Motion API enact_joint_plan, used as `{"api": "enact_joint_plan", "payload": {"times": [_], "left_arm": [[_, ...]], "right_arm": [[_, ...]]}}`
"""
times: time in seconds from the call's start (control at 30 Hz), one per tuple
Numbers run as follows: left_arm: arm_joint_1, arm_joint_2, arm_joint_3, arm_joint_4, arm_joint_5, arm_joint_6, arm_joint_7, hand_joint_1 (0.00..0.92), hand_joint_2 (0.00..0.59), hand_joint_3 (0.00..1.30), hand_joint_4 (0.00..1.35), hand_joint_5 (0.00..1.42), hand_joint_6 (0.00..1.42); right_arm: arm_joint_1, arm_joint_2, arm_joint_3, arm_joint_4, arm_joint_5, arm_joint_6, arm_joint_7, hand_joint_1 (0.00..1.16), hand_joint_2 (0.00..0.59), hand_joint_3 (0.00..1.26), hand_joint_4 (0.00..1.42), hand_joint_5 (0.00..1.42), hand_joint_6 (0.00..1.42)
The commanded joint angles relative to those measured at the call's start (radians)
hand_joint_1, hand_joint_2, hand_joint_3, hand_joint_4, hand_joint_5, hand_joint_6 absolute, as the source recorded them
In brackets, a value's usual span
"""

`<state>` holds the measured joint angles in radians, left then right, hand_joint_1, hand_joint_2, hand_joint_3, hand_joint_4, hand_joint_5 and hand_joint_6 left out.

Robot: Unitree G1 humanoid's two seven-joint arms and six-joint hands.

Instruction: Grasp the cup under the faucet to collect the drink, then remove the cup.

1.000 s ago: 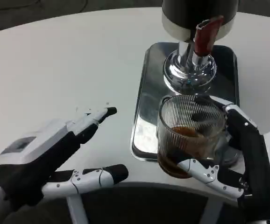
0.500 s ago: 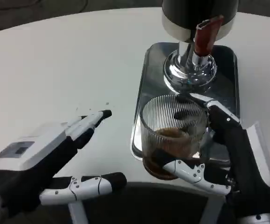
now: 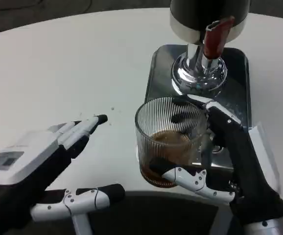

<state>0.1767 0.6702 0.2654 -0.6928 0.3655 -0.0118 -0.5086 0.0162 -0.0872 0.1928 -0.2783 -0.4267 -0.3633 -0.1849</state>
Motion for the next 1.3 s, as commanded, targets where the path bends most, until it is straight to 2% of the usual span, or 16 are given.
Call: {"api": "enact_joint_plan", "payload": {"times": [0.03, 0.77, 1.3], "left_arm": [[0.044, 0.004, 0.024, -0.026, -0.005, 0.01, -0.017, 0.0, 0.104, 0.0, 0.0, 0.0, 0.0], [0.101, 0.005, 0.079, -0.054, -0.016, 0.025, -0.034, 0.0, 0.104, 0.0, 0.0, 0.0, 0.0], [0.119, 0.008, 0.095, -0.055, -0.031, 0.001, -0.046, 0.0, 0.101, 0.0, 0.0, 0.0, 0.0]], "right_arm": [[-0.008, 0.015, 0.023, -0.014, 0.019, -0.049, 0.007, 0.83, 0.174, 0.86, 1.03, 1.27, 1.26], [0.021, 0.005, 0.043, -0.059, 0.03, -0.051, 0.065, 0.84, 0.175, 0.87, 1.04, 1.27, 1.27], [0.037, 0.006, 0.044, -0.082, 0.028, -0.048, 0.082, 0.84, 0.175, 0.87, 1.04, 1.29, 1.27]]}}
